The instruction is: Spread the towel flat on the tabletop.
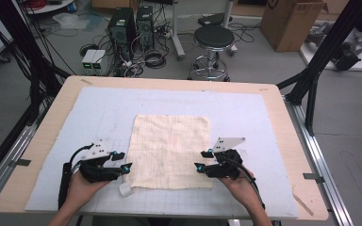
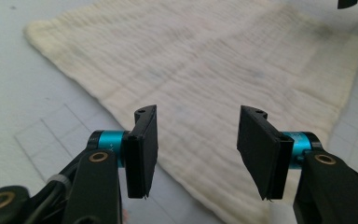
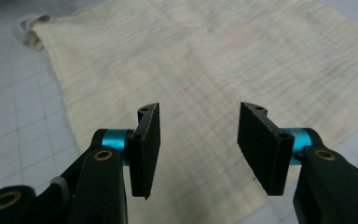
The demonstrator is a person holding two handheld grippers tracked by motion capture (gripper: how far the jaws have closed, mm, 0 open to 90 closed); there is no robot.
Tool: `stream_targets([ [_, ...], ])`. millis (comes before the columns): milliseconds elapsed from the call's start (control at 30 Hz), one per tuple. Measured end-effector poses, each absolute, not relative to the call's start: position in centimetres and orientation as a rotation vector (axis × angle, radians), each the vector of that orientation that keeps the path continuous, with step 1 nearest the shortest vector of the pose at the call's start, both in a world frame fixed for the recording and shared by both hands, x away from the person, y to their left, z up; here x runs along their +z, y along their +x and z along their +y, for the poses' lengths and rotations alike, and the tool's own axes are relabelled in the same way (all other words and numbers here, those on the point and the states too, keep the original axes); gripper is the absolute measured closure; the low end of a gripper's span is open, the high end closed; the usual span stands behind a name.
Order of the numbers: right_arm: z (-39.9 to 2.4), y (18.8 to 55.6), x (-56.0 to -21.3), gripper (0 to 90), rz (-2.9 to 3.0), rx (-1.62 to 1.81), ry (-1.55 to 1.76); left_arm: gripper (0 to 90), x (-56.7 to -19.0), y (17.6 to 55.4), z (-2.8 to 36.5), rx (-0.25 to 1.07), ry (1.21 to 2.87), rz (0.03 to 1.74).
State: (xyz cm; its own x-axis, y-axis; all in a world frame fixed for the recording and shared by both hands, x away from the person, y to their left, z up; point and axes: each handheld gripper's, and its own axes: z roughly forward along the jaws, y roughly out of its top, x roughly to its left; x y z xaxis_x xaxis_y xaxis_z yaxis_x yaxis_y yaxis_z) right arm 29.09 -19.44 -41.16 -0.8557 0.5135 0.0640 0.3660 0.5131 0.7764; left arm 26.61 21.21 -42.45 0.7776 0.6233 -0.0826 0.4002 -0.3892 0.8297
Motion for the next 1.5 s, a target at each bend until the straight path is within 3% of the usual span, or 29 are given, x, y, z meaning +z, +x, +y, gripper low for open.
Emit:
stream_targets([
  [400,-20.1,26.5,-43.7,59.2,2.633,1.234,0.75,69.1,-43.9,25.5,20.9,0.219,2.163,0.677],
  [567,-19.7,26.3,-44.2,59.4,2.659,1.208,0.745,64.0,-44.1,25.4,20.7,0.184,2.185,0.655],
  [700,-19.3,26.2,-44.3,61.3,2.657,1.163,0.718,64.7,-44.2,25.2,20.5,0.241,2.206,0.624],
  [1000,-19.5,26.5,-44.3,75.9,2.649,1.173,0.752,86.4,-44.2,25.4,20.6,0.249,2.198,0.654],
  [1133,-19.5,26.8,-44.4,87.1,2.668,1.2,0.762,88.3,-44.2,25.5,20.7,0.239,2.195,0.661],
  [1500,-19.1,26.2,-44.0,88.1,2.683,1.232,0.74,88.7,-43.8,25.0,21.5,0.259,2.194,0.669],
])
